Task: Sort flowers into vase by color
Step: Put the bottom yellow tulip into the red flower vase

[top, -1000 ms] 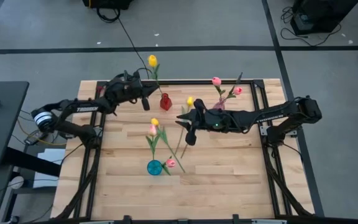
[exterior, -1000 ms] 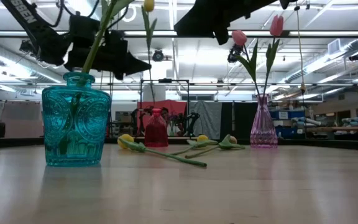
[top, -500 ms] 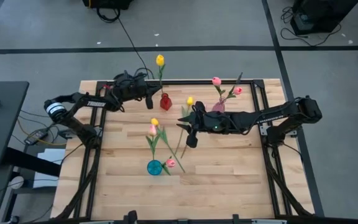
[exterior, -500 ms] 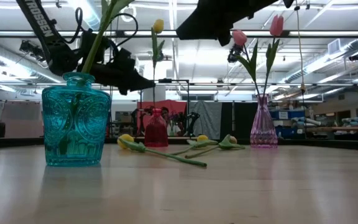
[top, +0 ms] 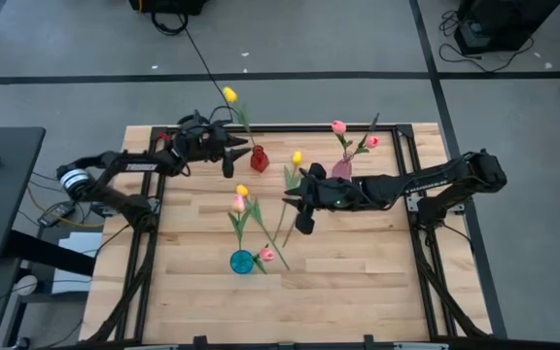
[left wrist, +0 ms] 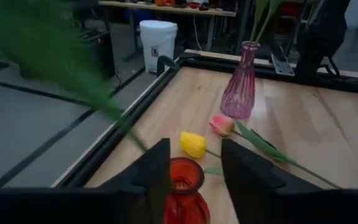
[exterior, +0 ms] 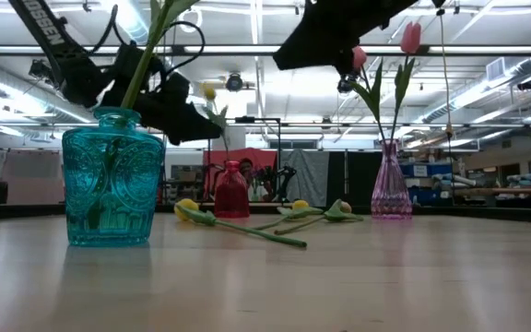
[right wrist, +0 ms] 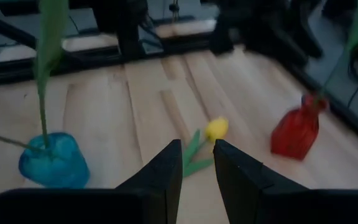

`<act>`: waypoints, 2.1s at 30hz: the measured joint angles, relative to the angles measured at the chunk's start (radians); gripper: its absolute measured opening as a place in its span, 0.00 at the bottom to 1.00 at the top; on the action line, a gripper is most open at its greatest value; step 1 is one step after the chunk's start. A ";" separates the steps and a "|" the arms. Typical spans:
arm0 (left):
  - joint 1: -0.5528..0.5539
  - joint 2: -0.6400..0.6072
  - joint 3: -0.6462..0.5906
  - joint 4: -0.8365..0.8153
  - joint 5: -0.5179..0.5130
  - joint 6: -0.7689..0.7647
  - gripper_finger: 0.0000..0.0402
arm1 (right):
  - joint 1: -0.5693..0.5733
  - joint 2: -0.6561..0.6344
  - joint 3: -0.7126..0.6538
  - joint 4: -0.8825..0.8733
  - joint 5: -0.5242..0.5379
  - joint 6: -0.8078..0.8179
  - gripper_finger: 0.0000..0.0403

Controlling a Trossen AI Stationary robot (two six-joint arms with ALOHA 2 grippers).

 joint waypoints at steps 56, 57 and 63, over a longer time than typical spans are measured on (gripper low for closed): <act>-0.100 -0.509 -0.275 -0.139 -0.175 -0.129 0.43 | 0.233 0.607 0.223 -0.119 0.003 0.405 0.25; -0.100 -0.509 -0.275 -0.138 -0.175 -0.136 0.43 | 0.233 0.607 0.224 -0.129 0.001 0.414 0.23; -0.100 -0.509 -0.275 -0.137 -0.175 -0.147 0.43 | 0.233 0.602 0.227 -0.180 -0.019 0.434 0.05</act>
